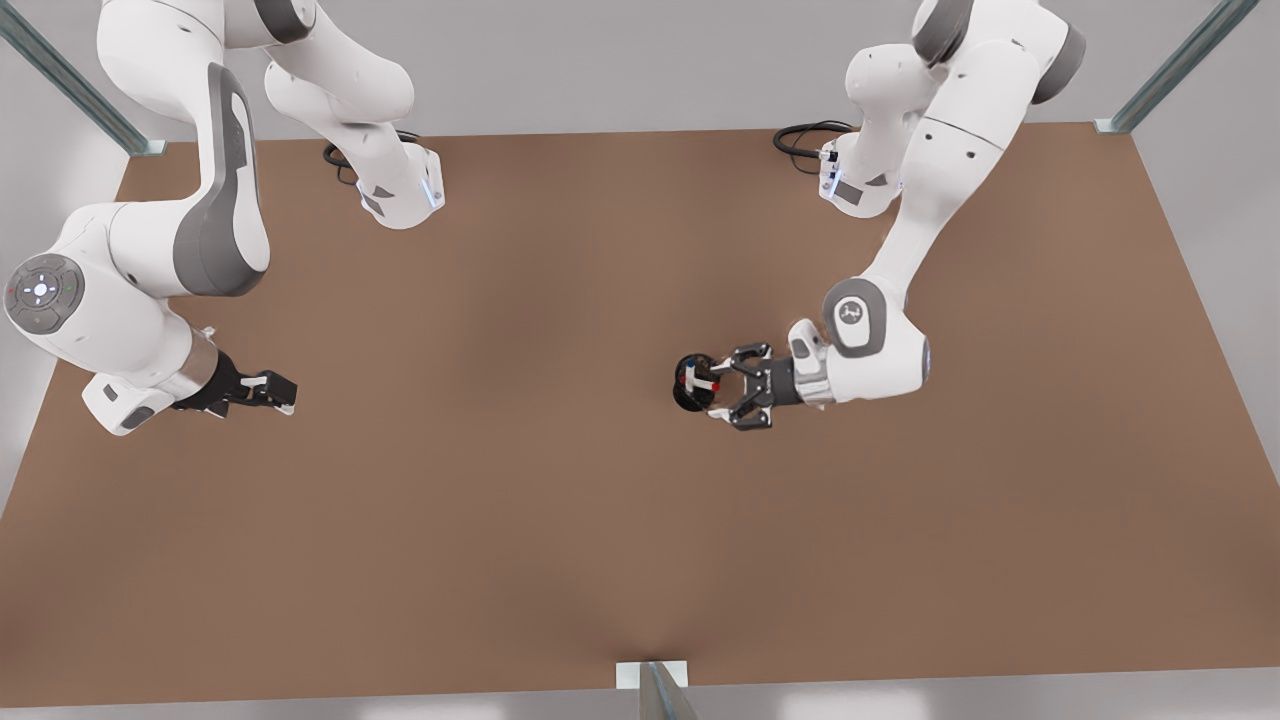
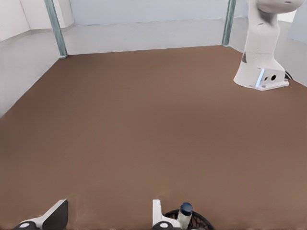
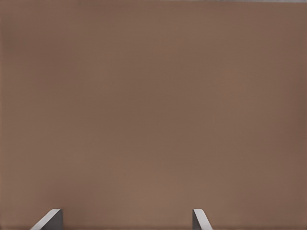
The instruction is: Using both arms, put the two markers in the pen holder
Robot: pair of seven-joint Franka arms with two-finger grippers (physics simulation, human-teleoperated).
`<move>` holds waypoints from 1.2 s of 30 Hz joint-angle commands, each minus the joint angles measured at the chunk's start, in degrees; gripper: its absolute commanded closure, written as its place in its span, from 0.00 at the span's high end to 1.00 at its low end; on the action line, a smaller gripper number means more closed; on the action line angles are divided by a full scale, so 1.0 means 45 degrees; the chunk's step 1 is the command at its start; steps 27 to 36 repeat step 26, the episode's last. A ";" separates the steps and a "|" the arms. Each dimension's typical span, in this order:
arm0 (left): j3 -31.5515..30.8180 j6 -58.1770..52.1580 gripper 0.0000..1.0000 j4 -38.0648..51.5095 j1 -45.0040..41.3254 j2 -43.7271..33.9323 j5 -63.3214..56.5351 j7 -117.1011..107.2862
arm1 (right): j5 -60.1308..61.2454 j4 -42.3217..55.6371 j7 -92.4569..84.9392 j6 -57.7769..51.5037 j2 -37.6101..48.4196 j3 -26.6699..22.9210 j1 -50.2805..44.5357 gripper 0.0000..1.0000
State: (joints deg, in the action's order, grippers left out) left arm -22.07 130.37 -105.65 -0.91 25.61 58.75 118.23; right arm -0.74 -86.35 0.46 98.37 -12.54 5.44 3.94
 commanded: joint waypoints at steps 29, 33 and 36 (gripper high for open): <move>0.3067 -0.8502 1.00 0.5920 0.0455 -0.2665 -1.3719 -3.0317 | 0.0009 0.0068 0.0034 -0.0005 0.0014 0.0002 -0.0056 1.00; 0.3067 -0.8502 1.00 0.5920 0.0455 -0.2665 -1.3719 -3.0317 | 0.0009 0.0068 0.0034 -0.0005 0.0014 0.0002 -0.0056 1.00; 0.3067 -0.8502 1.00 0.5920 0.0455 -0.2665 -1.3719 -3.0317 | 0.0009 0.0068 0.0034 -0.0005 0.0014 0.0002 -0.0056 1.00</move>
